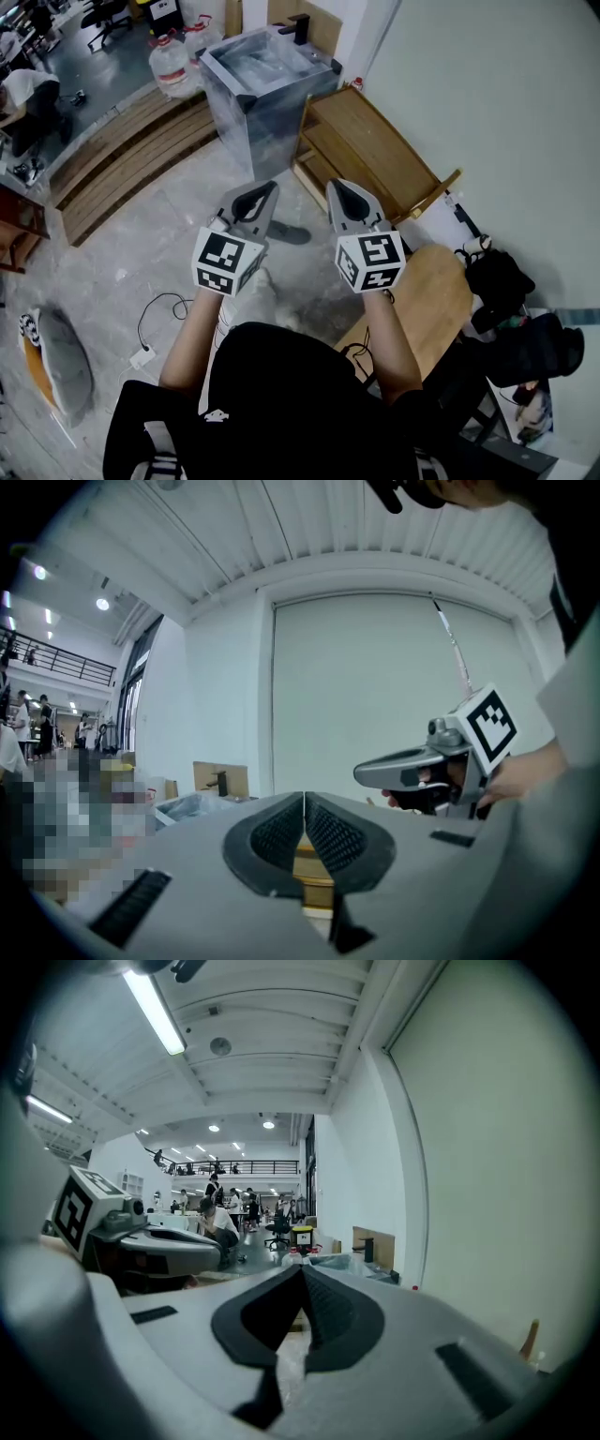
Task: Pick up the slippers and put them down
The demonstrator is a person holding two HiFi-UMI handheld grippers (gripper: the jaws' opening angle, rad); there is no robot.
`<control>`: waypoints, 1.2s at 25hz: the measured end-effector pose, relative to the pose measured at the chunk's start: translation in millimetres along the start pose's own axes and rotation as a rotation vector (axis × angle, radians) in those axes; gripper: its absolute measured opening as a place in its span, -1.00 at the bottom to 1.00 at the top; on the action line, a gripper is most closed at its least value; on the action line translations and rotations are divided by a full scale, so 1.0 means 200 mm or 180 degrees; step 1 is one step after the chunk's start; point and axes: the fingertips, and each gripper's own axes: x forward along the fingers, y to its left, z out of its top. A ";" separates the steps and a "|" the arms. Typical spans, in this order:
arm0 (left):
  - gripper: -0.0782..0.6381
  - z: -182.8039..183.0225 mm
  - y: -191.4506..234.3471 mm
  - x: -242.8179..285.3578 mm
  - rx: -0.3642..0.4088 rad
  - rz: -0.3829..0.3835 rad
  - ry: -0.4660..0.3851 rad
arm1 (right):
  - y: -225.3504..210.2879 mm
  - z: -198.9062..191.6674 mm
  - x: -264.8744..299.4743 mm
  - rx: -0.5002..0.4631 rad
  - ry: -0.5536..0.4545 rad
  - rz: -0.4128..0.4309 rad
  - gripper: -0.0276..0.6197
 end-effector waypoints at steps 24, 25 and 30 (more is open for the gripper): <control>-0.76 0.14 -0.09 -0.04 0.0138 -0.0015 -0.0173 | 0.03 0.08 -0.09 -0.0056 -0.0096 0.0067 -0.91; -0.76 0.14 -0.09 -0.04 0.0140 -0.0017 -0.0175 | 0.02 0.08 -0.08 -0.0059 -0.0094 0.0069 -0.91; -0.76 0.13 -0.09 -0.03 0.0140 -0.0009 -0.0180 | 0.03 0.06 -0.08 -0.0078 -0.0081 0.0089 -0.91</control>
